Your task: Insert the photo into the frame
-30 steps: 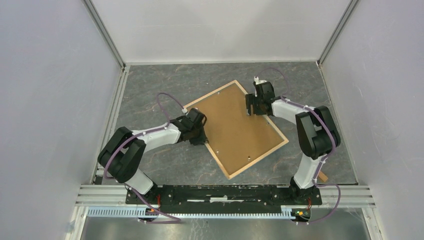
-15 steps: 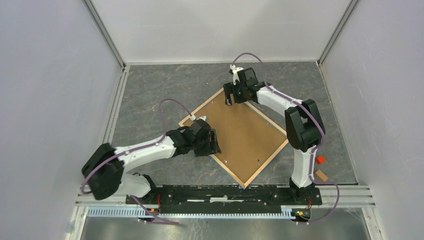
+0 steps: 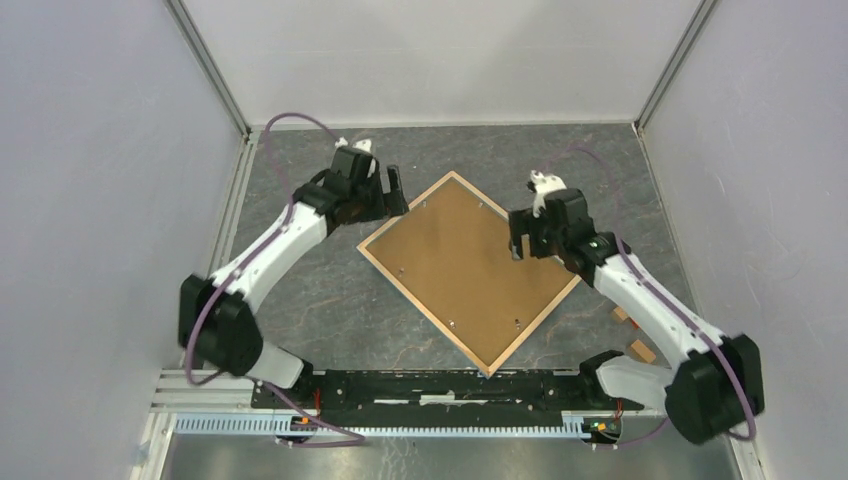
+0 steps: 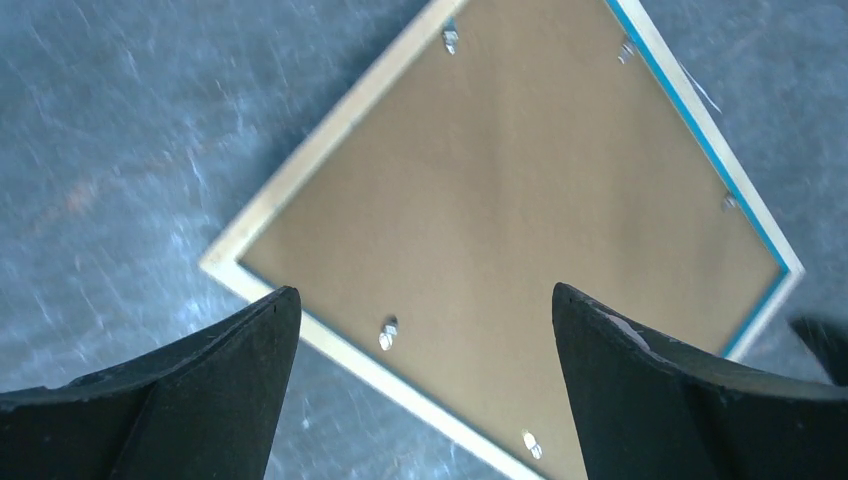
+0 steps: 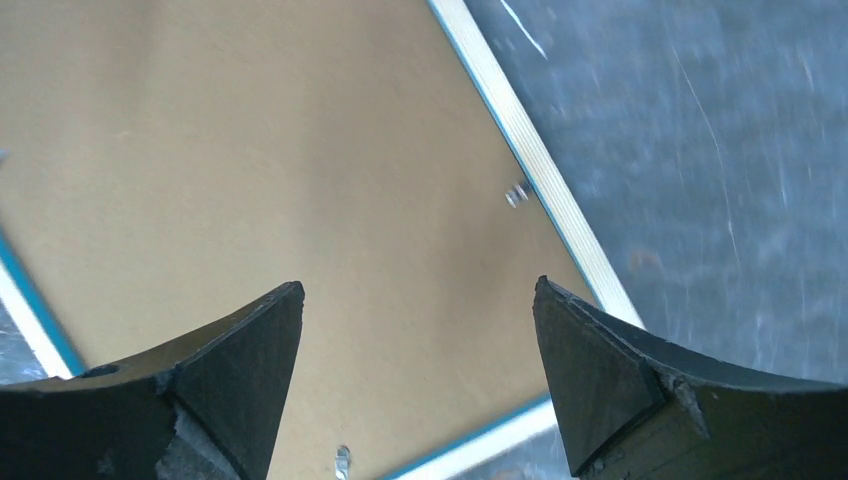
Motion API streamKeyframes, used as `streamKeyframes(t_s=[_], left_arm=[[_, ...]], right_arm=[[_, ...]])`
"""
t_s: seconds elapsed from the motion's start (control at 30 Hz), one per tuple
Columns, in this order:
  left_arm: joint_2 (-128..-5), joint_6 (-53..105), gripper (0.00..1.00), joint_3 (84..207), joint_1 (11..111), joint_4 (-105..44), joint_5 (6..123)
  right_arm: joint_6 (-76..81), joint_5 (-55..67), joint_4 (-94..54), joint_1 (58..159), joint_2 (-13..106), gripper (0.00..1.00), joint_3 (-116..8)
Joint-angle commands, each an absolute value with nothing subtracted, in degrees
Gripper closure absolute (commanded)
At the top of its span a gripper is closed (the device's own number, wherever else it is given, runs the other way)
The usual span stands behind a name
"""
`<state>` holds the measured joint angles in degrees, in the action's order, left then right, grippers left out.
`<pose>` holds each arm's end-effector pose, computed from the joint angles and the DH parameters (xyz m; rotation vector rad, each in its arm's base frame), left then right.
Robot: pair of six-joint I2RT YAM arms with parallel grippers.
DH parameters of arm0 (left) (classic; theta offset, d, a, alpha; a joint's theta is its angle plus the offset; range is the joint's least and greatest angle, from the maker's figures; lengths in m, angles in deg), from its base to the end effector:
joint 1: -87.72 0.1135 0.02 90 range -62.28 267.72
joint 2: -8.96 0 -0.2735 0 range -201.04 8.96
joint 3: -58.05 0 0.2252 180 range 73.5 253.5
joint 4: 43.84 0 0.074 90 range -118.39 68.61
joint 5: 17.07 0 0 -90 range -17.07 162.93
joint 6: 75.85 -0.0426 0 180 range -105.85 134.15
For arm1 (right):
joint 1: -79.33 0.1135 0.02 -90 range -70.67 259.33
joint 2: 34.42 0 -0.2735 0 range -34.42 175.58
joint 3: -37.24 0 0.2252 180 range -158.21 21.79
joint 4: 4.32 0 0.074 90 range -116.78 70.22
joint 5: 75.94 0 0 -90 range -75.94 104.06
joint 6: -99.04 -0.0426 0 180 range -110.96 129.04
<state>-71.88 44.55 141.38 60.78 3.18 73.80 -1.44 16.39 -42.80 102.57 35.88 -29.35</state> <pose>0.2540 -0.1283 0.3115 -0.0800 2.3964 -0.4660 0.2202 0.0927 0.2781 -0.2370 2.3077 0.2531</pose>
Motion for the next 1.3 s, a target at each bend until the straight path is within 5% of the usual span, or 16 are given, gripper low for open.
streamKeyframes(t_s=[0.0, 0.23, 0.5, 0.97, 1.27], left_arm=[[-84.0, 35.5, 0.0, 150.9, 63.3, 4.7, 72.7], [-102.3, 32.2, 0.0, 164.0, 64.2, 6.0, 69.7], [-112.4, 28.1, 0.04, 167.3, 64.2, 6.3, 65.0], [-105.1, 31.9, 0.2, 155.3, 64.6, 10.7, 68.4], [-92.4, 30.2, 0.38, 143.4, 65.2, 15.8, 69.9]], right_arm=[[-9.6, 22.5, -45.9, 98.6, 22.5, 0.1, -18.4], [-19.7, 26.3, -48.1, 96.9, 7.4, 0.08, -5.4], [-17.3, 20.4, -44.0, 95.7, 9.1, 0.09, -0.6], [-14.8, 12.6, -33.2, 94.3, 15.5, 0.1, 2.9], [-8.8, 1.7, -25.7, 94.4, 31.5, 0.11, -4.5]])
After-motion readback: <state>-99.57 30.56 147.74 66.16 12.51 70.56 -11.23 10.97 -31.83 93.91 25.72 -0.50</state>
